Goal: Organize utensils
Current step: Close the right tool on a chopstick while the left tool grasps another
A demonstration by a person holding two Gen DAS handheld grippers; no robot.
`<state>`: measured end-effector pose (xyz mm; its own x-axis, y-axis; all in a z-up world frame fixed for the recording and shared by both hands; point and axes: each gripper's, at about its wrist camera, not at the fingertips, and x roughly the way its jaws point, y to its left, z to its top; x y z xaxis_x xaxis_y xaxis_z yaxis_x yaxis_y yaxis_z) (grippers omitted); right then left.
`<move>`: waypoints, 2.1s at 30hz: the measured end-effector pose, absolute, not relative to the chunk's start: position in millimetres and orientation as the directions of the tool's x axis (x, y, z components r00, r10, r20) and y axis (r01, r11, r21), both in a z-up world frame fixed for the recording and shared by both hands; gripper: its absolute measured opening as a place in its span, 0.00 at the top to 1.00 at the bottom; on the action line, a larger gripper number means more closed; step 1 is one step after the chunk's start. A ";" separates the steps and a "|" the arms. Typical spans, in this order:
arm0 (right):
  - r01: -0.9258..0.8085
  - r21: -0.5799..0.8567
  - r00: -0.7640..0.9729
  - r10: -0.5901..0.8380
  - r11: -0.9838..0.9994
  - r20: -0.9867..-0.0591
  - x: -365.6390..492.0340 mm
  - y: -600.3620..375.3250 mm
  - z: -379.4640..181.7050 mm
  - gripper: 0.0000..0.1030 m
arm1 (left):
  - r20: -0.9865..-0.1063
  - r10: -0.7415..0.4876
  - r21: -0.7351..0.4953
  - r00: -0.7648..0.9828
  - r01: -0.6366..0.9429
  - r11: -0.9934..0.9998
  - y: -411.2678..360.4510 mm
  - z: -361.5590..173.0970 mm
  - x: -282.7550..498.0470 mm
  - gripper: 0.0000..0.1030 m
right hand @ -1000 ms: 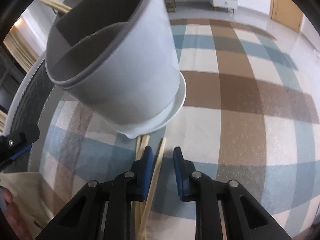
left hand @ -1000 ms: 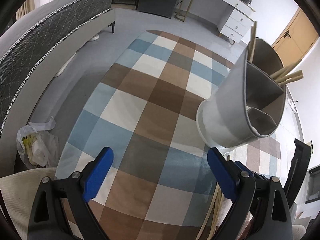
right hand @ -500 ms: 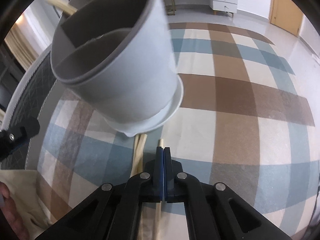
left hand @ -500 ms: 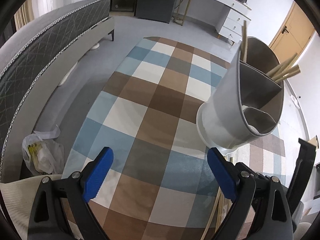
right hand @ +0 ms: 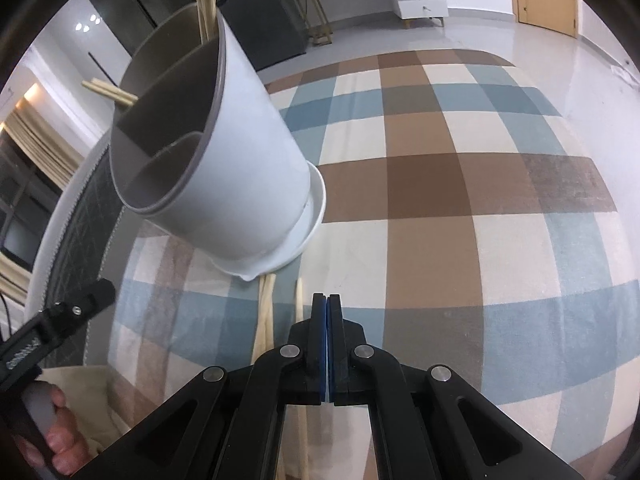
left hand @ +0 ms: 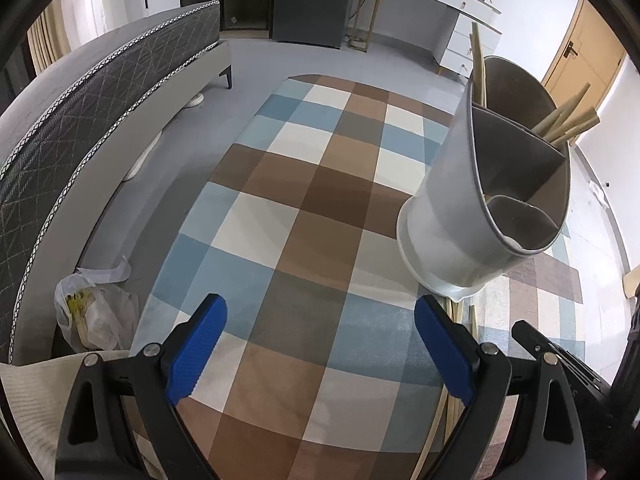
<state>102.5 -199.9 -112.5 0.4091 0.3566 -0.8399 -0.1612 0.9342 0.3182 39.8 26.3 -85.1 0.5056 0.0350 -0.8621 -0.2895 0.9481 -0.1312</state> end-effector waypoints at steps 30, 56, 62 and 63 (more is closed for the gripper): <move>-0.303 0.169 0.393 0.284 0.938 -0.874 102.8 -160.0 -126.1 0.96 | -0.870 -0.061 -0.263 0.489 -0.356 0.897 57.4 -99.5 49.9 0.11; -0.087 0.490 0.614 0.434 0.868 -0.660 91.2 -281.9 -51.6 0.96 | -0.932 -0.019 -0.009 0.363 0.028 1.000 -97.0 -121.9 66.7 0.56; -0.071 0.506 0.614 0.437 0.860 -0.657 93.5 -285.7 -54.6 0.96 | -0.938 -0.019 -0.011 0.347 0.024 1.000 -95.4 -129.1 73.1 0.79; -0.069 0.507 0.618 0.436 0.859 -0.654 93.2 -286.3 -53.7 0.96 | -0.938 -0.017 -0.006 0.347 0.032 0.999 -96.5 -129.4 72.8 0.85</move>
